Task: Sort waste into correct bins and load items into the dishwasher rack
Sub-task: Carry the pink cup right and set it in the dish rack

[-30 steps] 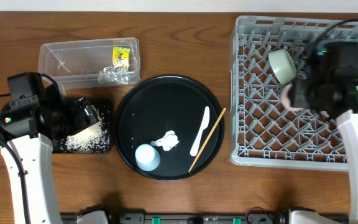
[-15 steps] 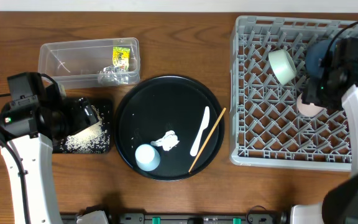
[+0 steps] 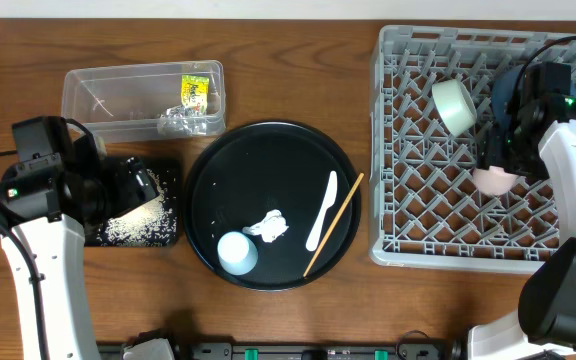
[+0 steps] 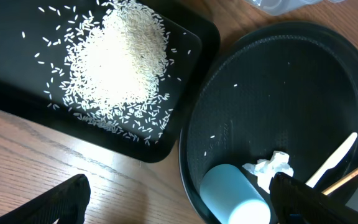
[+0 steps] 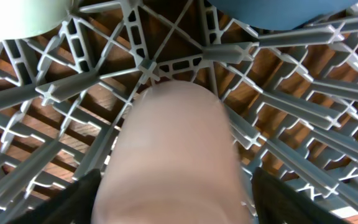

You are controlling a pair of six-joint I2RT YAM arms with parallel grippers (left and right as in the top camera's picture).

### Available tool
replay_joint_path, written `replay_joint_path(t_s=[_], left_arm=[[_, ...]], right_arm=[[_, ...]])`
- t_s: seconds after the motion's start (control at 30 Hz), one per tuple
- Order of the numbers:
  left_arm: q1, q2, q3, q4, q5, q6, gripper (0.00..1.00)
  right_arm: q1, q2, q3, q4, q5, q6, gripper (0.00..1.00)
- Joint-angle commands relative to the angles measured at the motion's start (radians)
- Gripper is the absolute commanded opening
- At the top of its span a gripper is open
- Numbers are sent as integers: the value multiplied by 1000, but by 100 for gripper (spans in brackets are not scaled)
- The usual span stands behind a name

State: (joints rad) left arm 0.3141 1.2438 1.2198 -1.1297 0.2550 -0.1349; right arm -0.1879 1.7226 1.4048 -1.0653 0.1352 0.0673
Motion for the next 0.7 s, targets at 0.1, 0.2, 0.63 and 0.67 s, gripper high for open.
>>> replay_joint_path(t_s=[0.1,0.2,0.63,0.67], left_arm=[[5,4,8,-6,-2,-10,93],[5,4,8,-6,-2,-10,93],[5,4,8,-6,-2,-10,93],[5,4,8,-6,-2,-10,93]], right_arm=[[-5,-50,33,-10,-23,6,79],[12,-96,87,-29,-120,-3,79],[547,-152,135,-26,-398,-181,83],[602,-137,135,-19,-398,-181,84]])
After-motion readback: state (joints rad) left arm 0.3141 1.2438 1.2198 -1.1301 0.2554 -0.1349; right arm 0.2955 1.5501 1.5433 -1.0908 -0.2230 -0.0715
